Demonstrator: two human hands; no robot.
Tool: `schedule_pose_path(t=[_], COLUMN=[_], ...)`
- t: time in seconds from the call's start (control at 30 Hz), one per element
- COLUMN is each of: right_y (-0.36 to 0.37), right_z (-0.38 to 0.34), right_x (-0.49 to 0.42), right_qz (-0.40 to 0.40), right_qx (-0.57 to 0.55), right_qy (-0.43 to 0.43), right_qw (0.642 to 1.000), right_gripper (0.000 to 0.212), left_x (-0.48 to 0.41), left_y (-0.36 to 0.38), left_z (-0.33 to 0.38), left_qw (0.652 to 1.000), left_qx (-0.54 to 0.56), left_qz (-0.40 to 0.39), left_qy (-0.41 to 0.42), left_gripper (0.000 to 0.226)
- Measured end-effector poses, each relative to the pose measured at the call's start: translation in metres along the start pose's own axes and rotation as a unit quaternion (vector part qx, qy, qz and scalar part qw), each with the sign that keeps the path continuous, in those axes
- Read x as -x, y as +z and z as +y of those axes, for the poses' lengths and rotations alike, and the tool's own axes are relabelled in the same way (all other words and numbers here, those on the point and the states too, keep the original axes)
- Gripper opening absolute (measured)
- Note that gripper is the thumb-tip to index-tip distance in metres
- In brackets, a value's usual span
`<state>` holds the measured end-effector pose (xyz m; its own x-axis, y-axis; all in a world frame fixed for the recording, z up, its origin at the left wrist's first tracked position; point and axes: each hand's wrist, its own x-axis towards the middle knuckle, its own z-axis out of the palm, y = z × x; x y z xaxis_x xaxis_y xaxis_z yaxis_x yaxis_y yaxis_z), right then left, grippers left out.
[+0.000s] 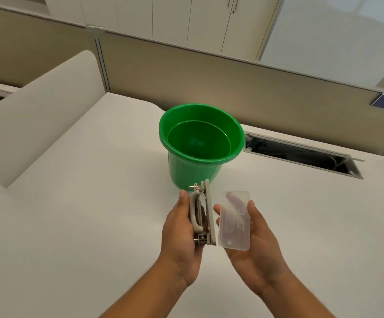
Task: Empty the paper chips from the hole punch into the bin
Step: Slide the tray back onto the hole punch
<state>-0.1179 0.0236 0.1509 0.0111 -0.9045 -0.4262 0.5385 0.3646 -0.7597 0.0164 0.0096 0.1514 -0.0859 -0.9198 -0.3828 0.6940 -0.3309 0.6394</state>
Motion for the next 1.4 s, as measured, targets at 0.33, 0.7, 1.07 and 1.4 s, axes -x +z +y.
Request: schedule_pose_path(t=[0.33,0.7,1.07,1.4], right_y=[-0.024,-0.020,-0.014,-0.016], right_z=[0.034,0.036,0.036,0.027], right_x=[0.014,0.021,0.019,0.023], right_qz=[0.036,0.012,0.035,0.042], right_qx=[-0.051,-0.025,-0.042,0.163], right_qy=[0.012,0.005,0.013,-0.044], right_qw=[0.998,1.000,0.998,0.985], right_gripper=[0.045,0.047,0.045,0.034], left_x=[0.001,0.004,0.007,0.010], left_y=[-0.002,0.005,0.010,0.007], left_z=[-0.035,-0.041,-0.050,-0.050], left_qw=[0.997,0.972,0.959,0.938], left_qx=[-0.069,-0.230,-0.270,-0.321], left_qz=[0.016,0.039,0.069,0.089], left_qy=[-0.044,-0.008,0.050,0.096], left_gripper=[0.046,0.042,0.040,0.035])
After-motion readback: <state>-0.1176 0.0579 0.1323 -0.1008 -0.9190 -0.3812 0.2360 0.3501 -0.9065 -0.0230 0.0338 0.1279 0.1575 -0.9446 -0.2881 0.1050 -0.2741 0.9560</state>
